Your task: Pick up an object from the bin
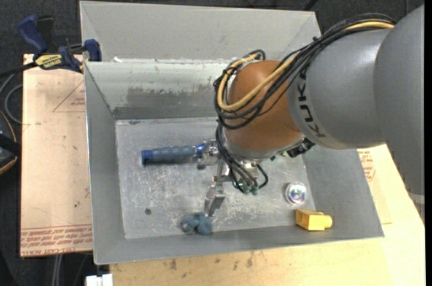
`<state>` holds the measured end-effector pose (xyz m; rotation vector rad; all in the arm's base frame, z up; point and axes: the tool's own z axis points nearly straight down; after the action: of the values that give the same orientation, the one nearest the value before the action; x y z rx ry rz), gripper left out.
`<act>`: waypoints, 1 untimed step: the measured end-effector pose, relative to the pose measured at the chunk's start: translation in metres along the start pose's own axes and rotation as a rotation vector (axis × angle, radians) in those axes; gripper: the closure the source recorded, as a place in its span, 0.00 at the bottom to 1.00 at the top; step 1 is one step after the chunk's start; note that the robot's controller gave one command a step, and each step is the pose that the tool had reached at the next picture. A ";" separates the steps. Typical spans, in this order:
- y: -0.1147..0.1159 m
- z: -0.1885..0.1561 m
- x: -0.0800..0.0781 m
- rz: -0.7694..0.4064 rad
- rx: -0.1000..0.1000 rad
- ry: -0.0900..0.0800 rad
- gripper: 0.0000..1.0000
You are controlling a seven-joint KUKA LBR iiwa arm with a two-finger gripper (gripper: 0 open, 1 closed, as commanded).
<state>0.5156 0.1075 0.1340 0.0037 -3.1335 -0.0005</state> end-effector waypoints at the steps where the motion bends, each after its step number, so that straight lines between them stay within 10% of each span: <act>1: -0.018 0.059 0.023 -0.157 -0.003 -0.025 0.00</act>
Offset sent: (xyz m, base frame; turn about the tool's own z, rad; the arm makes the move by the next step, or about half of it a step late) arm -0.0287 -0.0205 -0.0640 -0.1590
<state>0.4924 0.0890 0.0755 0.2512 -3.1485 -0.0067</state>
